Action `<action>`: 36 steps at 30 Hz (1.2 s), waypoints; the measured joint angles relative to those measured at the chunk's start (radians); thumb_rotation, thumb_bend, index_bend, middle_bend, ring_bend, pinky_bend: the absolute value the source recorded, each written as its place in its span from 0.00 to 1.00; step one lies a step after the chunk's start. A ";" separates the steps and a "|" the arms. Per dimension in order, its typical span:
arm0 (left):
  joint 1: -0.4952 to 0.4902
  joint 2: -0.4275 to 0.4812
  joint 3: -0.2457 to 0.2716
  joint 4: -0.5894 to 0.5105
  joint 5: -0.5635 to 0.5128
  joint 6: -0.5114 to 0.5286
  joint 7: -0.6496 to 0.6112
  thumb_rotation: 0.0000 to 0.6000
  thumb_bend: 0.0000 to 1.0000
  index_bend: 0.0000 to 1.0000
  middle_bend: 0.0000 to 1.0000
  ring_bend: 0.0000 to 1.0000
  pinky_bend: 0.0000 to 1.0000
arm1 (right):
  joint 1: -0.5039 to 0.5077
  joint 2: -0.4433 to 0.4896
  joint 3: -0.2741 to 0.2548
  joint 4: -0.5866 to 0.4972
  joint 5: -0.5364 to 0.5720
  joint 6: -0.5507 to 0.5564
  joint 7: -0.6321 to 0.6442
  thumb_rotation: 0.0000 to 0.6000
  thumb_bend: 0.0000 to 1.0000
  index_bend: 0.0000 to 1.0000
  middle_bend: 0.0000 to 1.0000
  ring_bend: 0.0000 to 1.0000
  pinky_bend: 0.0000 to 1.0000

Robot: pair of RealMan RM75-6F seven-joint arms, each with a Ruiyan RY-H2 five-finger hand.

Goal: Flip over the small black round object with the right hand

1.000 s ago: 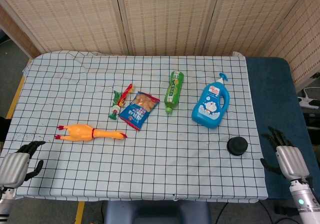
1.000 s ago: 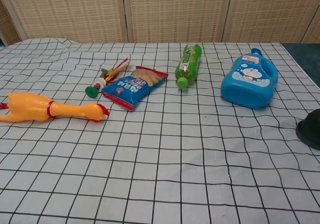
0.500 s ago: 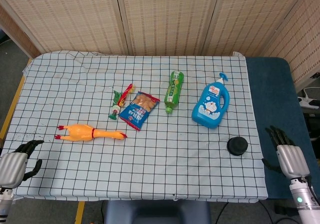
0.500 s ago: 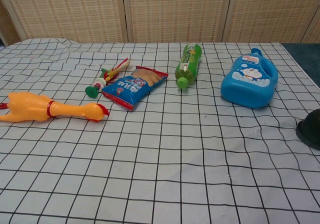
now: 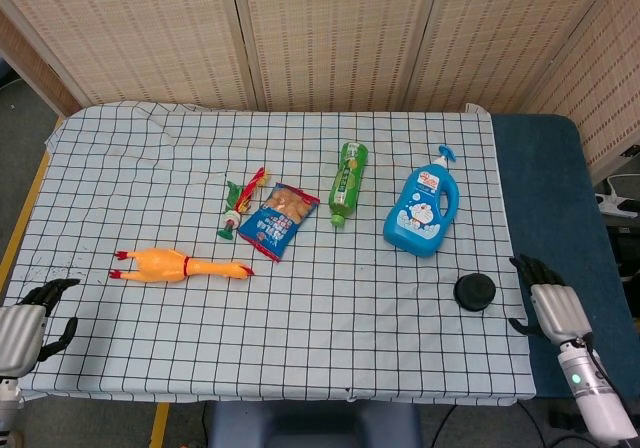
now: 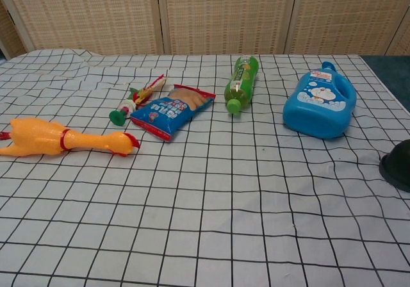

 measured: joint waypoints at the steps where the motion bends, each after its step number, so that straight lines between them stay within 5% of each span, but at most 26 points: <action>1: 0.000 0.000 -0.001 0.000 -0.002 -0.001 -0.002 1.00 0.43 0.23 0.25 0.31 0.63 | 0.012 -0.012 0.001 0.012 0.000 -0.016 0.007 1.00 0.11 0.00 0.00 0.00 0.14; 25: -0.001 0.005 -0.005 0.008 -0.009 -0.013 -0.021 1.00 0.43 0.23 0.25 0.31 0.63 | 0.118 -0.087 0.007 0.038 0.066 -0.163 -0.060 1.00 0.11 0.06 0.02 0.00 0.14; 32: -0.002 0.004 -0.006 0.012 -0.013 -0.019 -0.024 1.00 0.43 0.23 0.25 0.31 0.63 | 0.128 -0.101 0.002 0.057 0.081 -0.176 -0.075 1.00 0.11 0.15 0.14 0.01 0.15; 36: -0.005 0.003 -0.008 0.013 -0.021 -0.028 -0.028 1.00 0.43 0.23 0.25 0.31 0.63 | 0.129 -0.106 -0.002 0.067 0.081 -0.170 -0.085 1.00 0.11 0.22 0.24 0.10 0.23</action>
